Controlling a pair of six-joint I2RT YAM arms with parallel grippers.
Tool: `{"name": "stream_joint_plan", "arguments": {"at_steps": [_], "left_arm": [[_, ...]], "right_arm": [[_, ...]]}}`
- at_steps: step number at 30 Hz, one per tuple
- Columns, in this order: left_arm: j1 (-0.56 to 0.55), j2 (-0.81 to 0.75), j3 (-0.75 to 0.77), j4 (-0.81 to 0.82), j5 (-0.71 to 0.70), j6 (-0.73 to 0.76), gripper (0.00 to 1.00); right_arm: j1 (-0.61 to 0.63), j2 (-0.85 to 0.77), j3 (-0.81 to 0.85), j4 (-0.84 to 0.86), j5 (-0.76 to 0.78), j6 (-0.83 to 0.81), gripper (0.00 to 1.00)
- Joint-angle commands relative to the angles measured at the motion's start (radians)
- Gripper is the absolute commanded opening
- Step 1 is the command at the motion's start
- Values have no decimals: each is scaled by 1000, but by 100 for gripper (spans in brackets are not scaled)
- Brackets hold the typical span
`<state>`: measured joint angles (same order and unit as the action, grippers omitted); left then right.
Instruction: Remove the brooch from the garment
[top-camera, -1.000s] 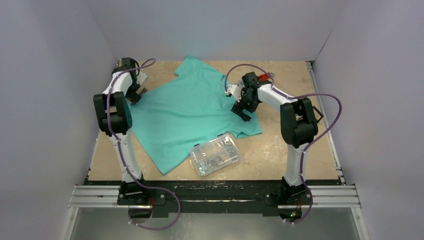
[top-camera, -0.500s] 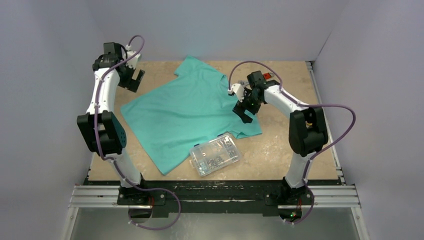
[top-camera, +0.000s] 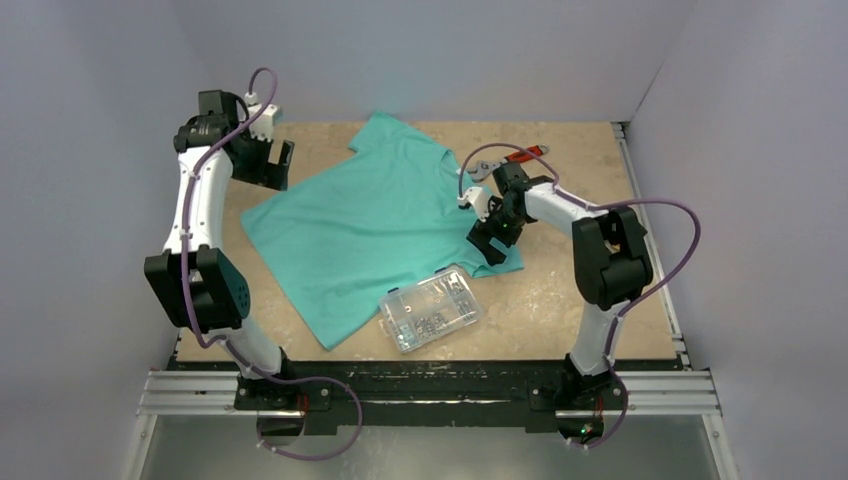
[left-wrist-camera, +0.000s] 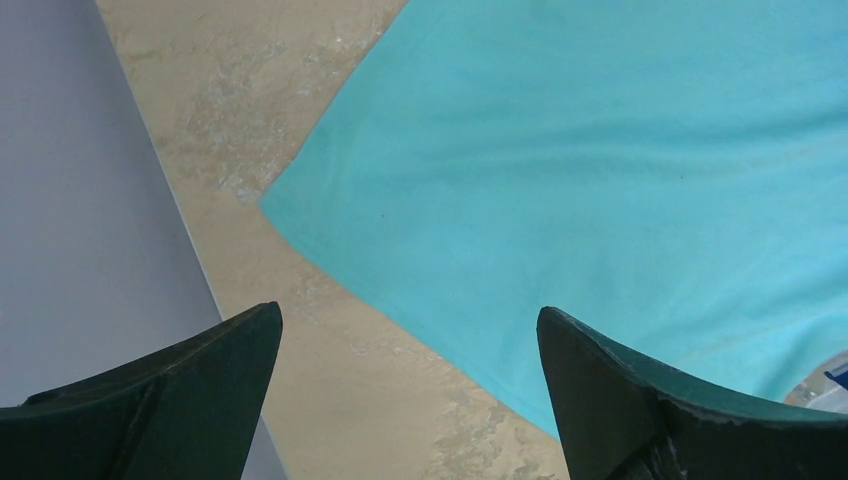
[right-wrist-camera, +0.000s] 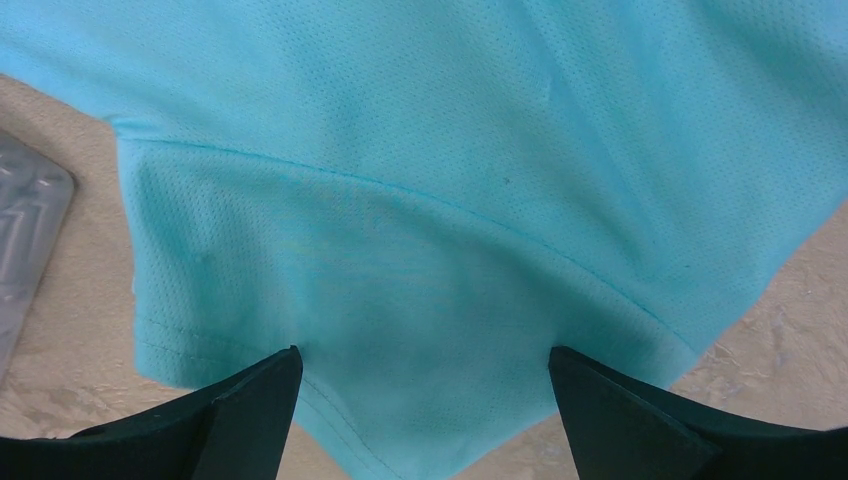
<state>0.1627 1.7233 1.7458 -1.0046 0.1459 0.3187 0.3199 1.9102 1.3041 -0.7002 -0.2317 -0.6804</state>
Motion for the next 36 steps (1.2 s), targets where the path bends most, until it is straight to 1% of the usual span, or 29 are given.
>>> {"name": "stream_joint_plan", "arguments": {"at_steps": [1, 9, 15, 20, 25, 29, 33, 36], "left_arm": [[4, -69, -37, -11, 46, -32, 100], [4, -136, -84, -19, 115, -46, 100], [6, -204, -96, -40, 269, -98, 100], [8, -308, -149, 10, 323, -196, 100], [25, -410, -184, 23, 353, -274, 100], [28, -477, -254, 32, 350, -305, 100], [30, -540, -380, 32, 298, -288, 100], [30, -593, -493, 46, 246, -266, 100]], "right_arm": [[-1, -44, -47, -9, -40, 33, 97], [-1, -153, -26, -55, -70, 53, 99], [-18, -267, 53, -58, -60, 124, 99], [-83, -378, 128, -24, -96, 236, 99], [-173, -487, 147, 10, -117, 342, 99], [-273, -585, 64, 64, -132, 396, 99], [-345, -652, -39, 61, -122, 416, 99], [-371, -707, -143, 77, -113, 421, 99]]}}
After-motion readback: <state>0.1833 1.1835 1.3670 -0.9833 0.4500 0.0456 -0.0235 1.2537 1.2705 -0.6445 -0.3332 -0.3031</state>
